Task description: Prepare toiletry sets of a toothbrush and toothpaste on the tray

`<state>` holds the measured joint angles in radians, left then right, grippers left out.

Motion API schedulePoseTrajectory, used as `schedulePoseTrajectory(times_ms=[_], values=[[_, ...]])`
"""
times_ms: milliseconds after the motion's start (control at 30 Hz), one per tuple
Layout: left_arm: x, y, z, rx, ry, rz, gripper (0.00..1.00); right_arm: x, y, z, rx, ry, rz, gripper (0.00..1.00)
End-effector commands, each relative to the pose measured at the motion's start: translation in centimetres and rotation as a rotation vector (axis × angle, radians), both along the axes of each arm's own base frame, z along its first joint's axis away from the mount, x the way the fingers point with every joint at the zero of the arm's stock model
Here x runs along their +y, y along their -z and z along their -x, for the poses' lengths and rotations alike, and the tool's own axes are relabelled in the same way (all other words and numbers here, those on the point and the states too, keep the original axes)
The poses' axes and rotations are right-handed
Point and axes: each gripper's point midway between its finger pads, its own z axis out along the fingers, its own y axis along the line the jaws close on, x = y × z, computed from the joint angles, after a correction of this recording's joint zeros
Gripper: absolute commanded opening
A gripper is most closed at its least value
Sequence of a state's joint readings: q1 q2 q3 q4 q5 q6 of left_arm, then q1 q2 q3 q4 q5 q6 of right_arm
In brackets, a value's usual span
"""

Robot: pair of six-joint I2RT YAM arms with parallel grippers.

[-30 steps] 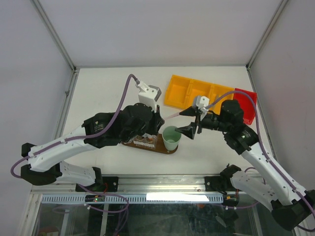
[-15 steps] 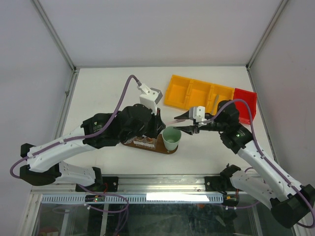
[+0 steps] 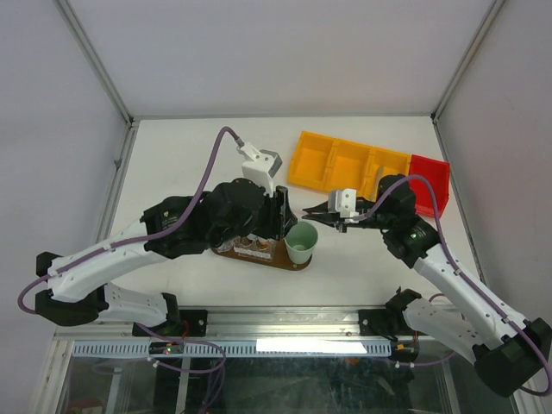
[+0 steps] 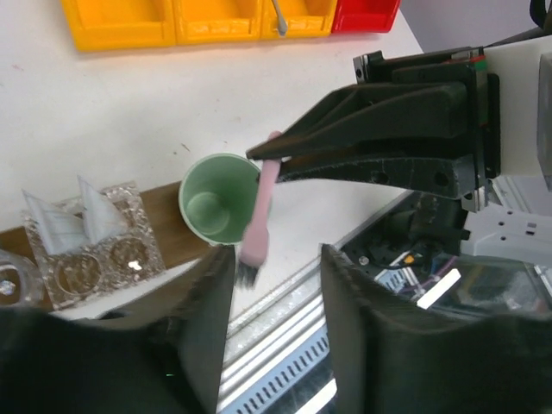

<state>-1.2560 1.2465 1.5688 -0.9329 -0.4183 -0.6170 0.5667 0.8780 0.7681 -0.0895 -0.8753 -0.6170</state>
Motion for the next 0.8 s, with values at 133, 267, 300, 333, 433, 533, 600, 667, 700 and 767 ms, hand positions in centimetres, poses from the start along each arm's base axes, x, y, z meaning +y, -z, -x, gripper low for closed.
schedulePoseTrajectory(times_ms=[133, 267, 300, 333, 433, 533, 600, 667, 700, 767], values=[[-0.3, -2.2, 0.1, 0.003, -0.03, 0.134, 0.78, -0.7, -2.2, -0.8, -0.106, 0.061, -0.042, 0.0], [-0.1, -3.1, -0.2, -0.014, -0.049, 0.161, 0.76, -0.6, -1.9, -0.8, -0.096, 0.059, -0.035, 0.0], [0.0, -3.3, -0.3, -0.023, -0.055, 0.162, 0.73, -0.6, -1.9, -0.7, -0.094, 0.055, -0.035, 0.0], [0.2, -3.5, -0.5, -0.031, -0.062, 0.162, 0.71, -0.6, -1.8, -0.6, -0.09, 0.048, -0.035, 0.0], [0.6, -4.1, -0.8, -0.051, -0.083, 0.175, 0.67, -0.4, -1.6, -0.3, -0.077, 0.024, -0.03, 0.0], [0.7, -4.5, -1.0, -0.068, -0.087, 0.173, 0.57, -0.3, -1.6, 0.0, -0.064, 0.007, -0.028, 0.0], [0.6, -4.3, -1.0, -0.073, -0.079, 0.164, 0.55, -0.2, -1.7, 0.2, -0.06, -0.004, -0.026, 0.0], [0.3, -4.1, -1.1, -0.081, -0.068, 0.147, 0.51, -0.2, -1.8, 0.5, -0.044, -0.021, -0.02, 0.0], [0.1, -4.1, -1.1, -0.088, -0.058, 0.135, 0.49, -0.1, -1.8, 0.7, -0.036, -0.033, -0.016, 0.0], [-0.1, -4.0, -1.1, -0.089, -0.049, 0.124, 0.45, 0.0, -1.8, 0.9, -0.024, -0.05, -0.007, 0.0]])
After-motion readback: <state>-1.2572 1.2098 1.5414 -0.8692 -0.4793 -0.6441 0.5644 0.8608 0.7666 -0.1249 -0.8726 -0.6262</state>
